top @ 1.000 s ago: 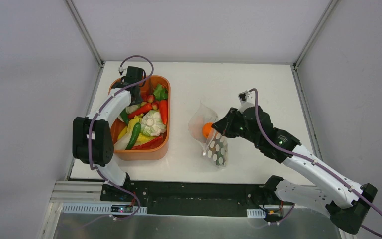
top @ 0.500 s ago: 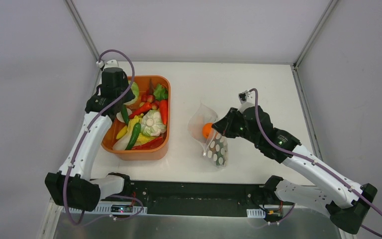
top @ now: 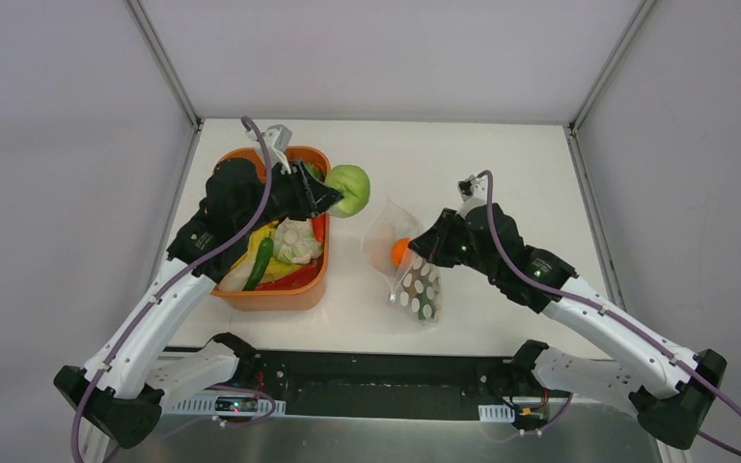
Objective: Place the food in the zip-top bag and seal the zipper
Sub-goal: Place the fake vegetable in the zipper food storage bag.
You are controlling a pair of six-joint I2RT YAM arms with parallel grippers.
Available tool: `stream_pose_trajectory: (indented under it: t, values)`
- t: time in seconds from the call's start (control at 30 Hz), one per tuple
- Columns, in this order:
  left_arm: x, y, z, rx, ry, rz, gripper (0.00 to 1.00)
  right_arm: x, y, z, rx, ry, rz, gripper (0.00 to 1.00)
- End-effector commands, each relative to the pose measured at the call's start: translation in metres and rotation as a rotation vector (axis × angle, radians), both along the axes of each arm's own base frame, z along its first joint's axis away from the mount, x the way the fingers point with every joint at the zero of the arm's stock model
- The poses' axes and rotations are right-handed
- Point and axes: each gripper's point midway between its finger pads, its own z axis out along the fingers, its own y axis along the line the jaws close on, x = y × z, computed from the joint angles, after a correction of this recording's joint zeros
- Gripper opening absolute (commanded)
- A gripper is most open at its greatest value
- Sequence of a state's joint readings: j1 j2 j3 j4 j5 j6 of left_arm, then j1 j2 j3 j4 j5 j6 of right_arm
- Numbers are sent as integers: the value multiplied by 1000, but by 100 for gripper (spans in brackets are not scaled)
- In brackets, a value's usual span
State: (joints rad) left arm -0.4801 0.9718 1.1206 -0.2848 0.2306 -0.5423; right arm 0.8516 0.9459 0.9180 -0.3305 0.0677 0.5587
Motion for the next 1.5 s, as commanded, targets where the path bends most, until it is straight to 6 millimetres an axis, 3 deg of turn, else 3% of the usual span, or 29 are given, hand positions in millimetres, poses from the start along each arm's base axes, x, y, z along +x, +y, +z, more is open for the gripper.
stream_pose_trajectory:
  t: [0.0, 0.27, 0.5, 0.67, 0.9, 1.03, 1.23, 1.47]
  values:
    - [-24, -40, 28, -170, -39, -178, 5, 3, 7, 21, 54, -36, 2, 4]
    - [-55, -81, 10, -197, 44, -428, 6, 4, 5, 22, 55, -39, -5, 4]
    - [-67, -100, -24, -169, 119, -460, 12, 5, 3, 24, 58, -47, -20, 5]
    - [-57, -100, -46, -189, 163, -387, 19, 6, 0, 27, 64, -59, -30, 5]
    - [-49, -74, -64, -13, 170, -269, 35, 6, -6, 34, 78, -83, -55, 4]
    - [-51, -78, -66, -20, 184, -285, 49, 5, -6, 39, 100, -93, -50, 4]
    - [-59, -92, -49, -65, 158, -359, 72, 3, -4, 36, 101, -81, -39, 4]
    - [-64, -90, -39, -29, 127, -389, 78, 4, -7, 37, 102, -87, -57, 4]
